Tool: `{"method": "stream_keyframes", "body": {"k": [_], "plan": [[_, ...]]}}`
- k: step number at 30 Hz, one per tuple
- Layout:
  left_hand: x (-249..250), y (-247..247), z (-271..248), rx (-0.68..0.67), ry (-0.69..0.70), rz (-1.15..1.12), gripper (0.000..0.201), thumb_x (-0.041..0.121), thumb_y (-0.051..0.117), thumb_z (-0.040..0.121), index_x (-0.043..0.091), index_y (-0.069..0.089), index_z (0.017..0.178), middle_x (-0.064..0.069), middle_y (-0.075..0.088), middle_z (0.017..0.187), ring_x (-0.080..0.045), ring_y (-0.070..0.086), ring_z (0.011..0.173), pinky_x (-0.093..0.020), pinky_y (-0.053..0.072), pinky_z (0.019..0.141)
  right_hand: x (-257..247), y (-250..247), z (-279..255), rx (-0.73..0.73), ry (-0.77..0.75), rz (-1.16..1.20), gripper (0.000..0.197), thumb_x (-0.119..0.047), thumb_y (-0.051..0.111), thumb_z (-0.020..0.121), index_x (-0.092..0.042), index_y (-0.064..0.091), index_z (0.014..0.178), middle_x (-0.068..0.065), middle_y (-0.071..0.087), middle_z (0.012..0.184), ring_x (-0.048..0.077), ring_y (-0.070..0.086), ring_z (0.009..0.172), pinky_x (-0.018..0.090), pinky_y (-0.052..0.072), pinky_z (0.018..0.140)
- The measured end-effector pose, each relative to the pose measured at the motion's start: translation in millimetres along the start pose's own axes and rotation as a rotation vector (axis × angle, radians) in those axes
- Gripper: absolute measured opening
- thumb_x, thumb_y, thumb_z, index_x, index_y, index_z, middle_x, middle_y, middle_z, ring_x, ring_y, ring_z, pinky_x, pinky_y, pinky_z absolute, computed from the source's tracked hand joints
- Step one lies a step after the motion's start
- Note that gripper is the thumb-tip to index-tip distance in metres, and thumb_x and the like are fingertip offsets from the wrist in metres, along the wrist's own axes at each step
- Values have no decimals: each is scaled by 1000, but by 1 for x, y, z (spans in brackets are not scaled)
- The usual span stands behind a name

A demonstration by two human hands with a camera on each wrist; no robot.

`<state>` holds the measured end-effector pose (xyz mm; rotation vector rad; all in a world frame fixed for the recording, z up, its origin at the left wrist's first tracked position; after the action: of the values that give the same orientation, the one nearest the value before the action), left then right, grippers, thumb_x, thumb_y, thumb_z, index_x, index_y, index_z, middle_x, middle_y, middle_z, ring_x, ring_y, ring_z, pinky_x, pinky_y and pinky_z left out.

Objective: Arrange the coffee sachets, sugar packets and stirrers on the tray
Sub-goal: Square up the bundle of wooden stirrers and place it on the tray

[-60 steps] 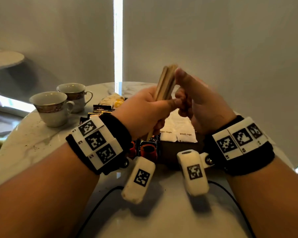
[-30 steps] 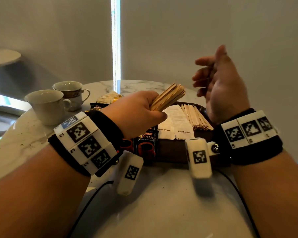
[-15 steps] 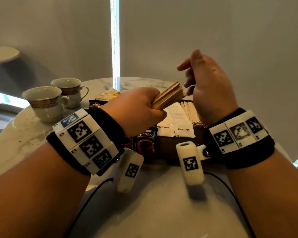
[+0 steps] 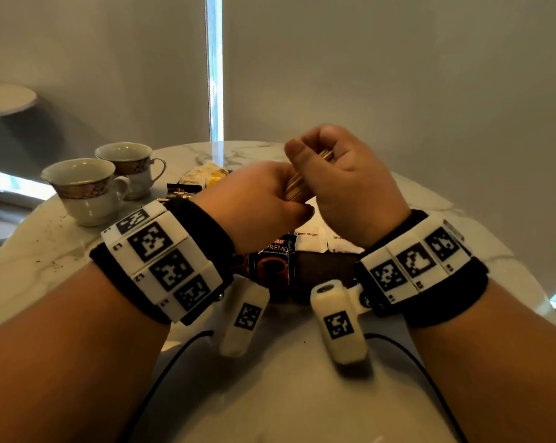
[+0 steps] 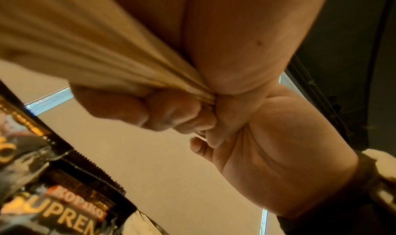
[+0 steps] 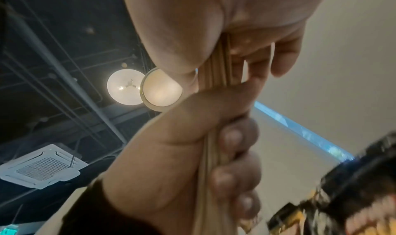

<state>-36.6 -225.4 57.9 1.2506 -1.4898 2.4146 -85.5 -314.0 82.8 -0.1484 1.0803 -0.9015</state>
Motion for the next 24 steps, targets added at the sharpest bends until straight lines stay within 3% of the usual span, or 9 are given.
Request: {"method": "stream_keyframes", "body": {"k": [3, 6, 8, 10, 12, 14, 19, 22, 24], "plan": [[-2, -5, 1, 31, 4, 17, 6, 36, 66, 95, 36, 59, 95, 6, 63, 76, -1, 59, 58, -17, 45, 53, 1, -20, 1, 131, -7, 125, 22, -41, 56, 99, -21, 62, 94, -4, 66, 79, 8, 67, 72, 23, 56, 66], [-3, -17, 1, 130, 26, -154, 9, 35, 65, 95, 36, 57, 98, 6, 61, 74, 0, 55, 49, -14, 44, 46, 9, -38, 2, 239, 28, 213, 44, -58, 40, 99, -20, 64, 98, -6, 62, 77, 7, 63, 73, 28, 51, 72], [-8, -37, 0, 330, 27, -512, 9, 30, 65, 97, 29, 56, 98, 7, 58, 67, -3, 52, 47, -21, 45, 46, 19, -34, 3, 210, 114, 325, 57, -68, 33, 91, -22, 65, 97, -5, 62, 75, 16, 61, 77, 40, 50, 77], [-18, -54, -1, 495, 65, -1002, 12, 23, 62, 100, 21, 53, 91, 6, 51, 60, -10, 49, 47, -29, 44, 50, 30, -22, 6, 127, 222, 423, 63, -71, 31, 90, -19, 66, 97, -4, 62, 72, 18, 61, 75, 41, 48, 73], [-25, -58, 1, 514, 114, -1350, 17, 24, 58, 101, 18, 48, 90, 5, 48, 61, -10, 47, 49, -31, 46, 54, 35, -7, 5, 27, 315, 485, 65, -68, 29, 97, -14, 65, 98, 1, 62, 71, 19, 60, 70, 36, 46, 65], [-29, -59, 2, 508, 123, -1514, 18, 27, 57, 102, 18, 46, 91, 6, 48, 62, -9, 48, 49, -29, 48, 55, 35, 7, 2, -90, 384, 567, 61, -62, 33, 98, -9, 63, 100, 6, 61, 72, 20, 59, 65, 33, 42, 57], [-26, -48, 2, 467, 86, -1599, 21, 32, 56, 102, 19, 47, 89, 7, 49, 63, -9, 52, 53, -31, 51, 60, 19, 24, -5, -266, 340, 622, 60, -63, 57, 83, -6, 63, 101, 9, 65, 77, 22, 61, 67, 32, 45, 56], [-24, -35, 3, 441, 26, -1567, 20, 35, 58, 101, 20, 48, 92, 6, 51, 65, -14, 58, 70, -35, 53, 73, 11, 26, -7, -296, 237, 438, 47, -57, 67, 78, -14, 67, 97, 2, 71, 78, 23, 67, 75, 34, 51, 61], [-24, -27, 4, 427, -19, -1537, 21, 36, 60, 100, 20, 50, 93, 6, 51, 66, -16, 58, 81, -34, 53, 83, 4, 32, -12, -348, 191, 399, 40, -51, 72, 80, -15, 67, 96, 1, 71, 78, 16, 66, 66, 28, 51, 56]]}}
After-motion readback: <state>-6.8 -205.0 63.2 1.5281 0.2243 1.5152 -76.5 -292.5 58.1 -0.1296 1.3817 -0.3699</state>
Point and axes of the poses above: each hand's wrist, its own z-axis towards the middle knuckle, its own y-axis out of the palm, x = y × z, the point moved 8 cm from there along z, towards the middle knuckle
